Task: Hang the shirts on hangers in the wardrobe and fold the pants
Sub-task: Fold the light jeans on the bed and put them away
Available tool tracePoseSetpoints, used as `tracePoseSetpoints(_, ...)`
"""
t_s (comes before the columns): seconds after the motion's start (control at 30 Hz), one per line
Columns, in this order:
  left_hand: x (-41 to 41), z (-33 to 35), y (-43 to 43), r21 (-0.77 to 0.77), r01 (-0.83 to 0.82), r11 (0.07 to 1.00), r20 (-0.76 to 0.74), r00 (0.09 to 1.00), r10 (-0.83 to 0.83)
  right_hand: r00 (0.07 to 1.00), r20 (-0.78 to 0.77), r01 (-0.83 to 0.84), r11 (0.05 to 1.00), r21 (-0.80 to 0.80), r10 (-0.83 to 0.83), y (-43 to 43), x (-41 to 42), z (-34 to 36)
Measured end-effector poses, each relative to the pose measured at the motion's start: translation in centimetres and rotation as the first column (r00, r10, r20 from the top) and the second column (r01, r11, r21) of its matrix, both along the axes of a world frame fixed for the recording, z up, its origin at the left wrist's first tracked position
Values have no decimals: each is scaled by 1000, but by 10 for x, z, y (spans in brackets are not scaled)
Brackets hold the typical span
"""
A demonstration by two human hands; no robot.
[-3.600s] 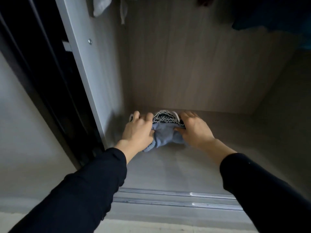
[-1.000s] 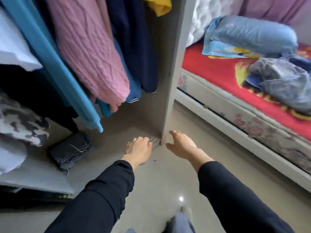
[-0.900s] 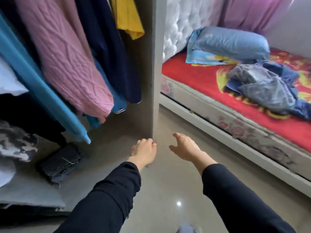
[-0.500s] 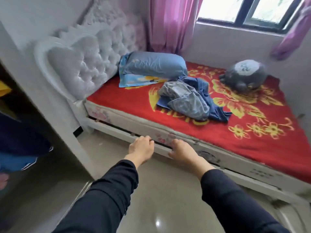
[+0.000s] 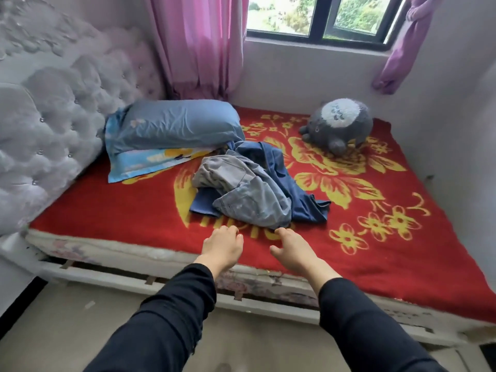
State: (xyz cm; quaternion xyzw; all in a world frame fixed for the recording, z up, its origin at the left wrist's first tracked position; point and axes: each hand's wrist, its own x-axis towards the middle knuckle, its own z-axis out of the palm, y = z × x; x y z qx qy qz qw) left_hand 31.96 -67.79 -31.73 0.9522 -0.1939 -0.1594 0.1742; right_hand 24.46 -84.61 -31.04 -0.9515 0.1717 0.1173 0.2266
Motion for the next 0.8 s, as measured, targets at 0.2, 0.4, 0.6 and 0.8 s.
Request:
tracePoseSetpoints(0.2,93,-20,-66,49,80,996,-41,996,-78,995,-64,76,996,43,-74,-66,75,-22)
tracePoseSetpoints(0.4,176,-63,-136,76,69,995,-99,993,-62,990,-119,79,996,44,-74,-146,160,-55)
tracePoseSetpoints(0.6,250,-124,-196,67,-34,997,-174,984,45,984,-176,41,996,73,-28,-215,246,-112)
tracePoseSetpoints(0.8,294,-184,-216,74,-130,989,-194,971,142,966,-259,11,997,77,9,-242,301,-177)
